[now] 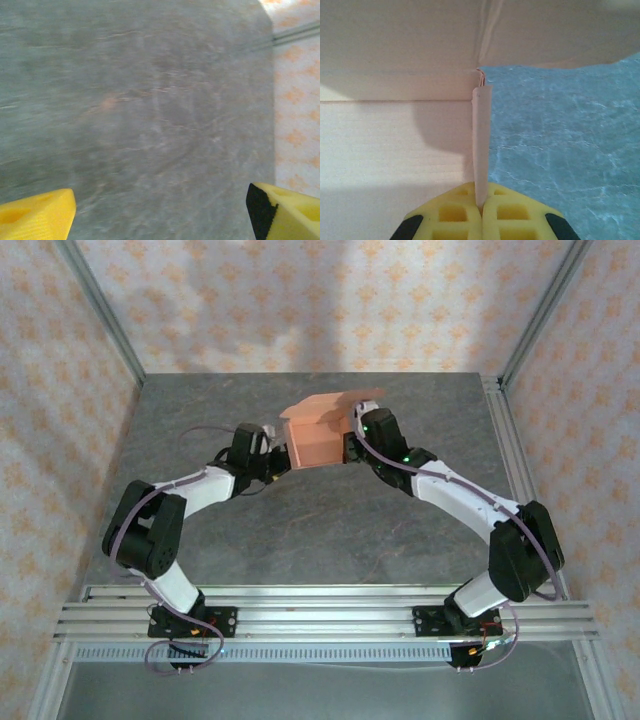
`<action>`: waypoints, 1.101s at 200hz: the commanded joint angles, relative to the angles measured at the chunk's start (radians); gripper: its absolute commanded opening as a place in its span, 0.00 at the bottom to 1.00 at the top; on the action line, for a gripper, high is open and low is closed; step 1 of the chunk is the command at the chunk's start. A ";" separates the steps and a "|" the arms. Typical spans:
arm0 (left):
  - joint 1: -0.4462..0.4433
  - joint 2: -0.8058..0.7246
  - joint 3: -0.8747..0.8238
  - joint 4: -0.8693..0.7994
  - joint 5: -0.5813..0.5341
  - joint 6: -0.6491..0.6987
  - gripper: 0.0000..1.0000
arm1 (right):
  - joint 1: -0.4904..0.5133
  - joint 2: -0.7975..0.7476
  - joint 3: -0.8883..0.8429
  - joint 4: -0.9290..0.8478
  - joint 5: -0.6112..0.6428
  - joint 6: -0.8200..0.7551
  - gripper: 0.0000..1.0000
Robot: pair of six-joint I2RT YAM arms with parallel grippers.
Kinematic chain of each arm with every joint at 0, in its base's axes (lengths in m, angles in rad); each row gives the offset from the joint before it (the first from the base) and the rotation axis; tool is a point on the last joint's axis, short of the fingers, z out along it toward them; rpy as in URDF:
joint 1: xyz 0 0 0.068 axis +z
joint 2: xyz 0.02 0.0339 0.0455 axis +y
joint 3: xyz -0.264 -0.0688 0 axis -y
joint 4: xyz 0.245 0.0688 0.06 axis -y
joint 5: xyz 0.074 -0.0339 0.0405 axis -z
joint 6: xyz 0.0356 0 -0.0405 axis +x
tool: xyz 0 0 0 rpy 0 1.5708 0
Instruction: Fold the paper box
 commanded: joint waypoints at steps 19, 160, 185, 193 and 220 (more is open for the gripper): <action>0.053 -0.055 -0.049 -0.076 -0.119 -0.004 0.91 | -0.009 0.021 -0.022 -0.063 0.126 -0.002 0.00; 0.052 -0.212 -0.014 -0.303 -0.258 0.226 0.92 | 0.028 0.369 0.017 -0.198 0.311 0.279 0.03; 0.052 -0.212 -0.015 -0.297 -0.264 0.223 0.92 | 0.036 0.362 0.019 -0.194 0.304 0.292 0.13; 0.052 -0.213 -0.015 -0.296 -0.263 0.222 0.92 | 0.037 0.346 0.011 -0.177 0.290 0.293 0.18; 0.052 -0.221 -0.019 -0.292 -0.263 0.239 0.92 | 0.035 0.267 -0.026 -0.112 0.277 0.278 0.36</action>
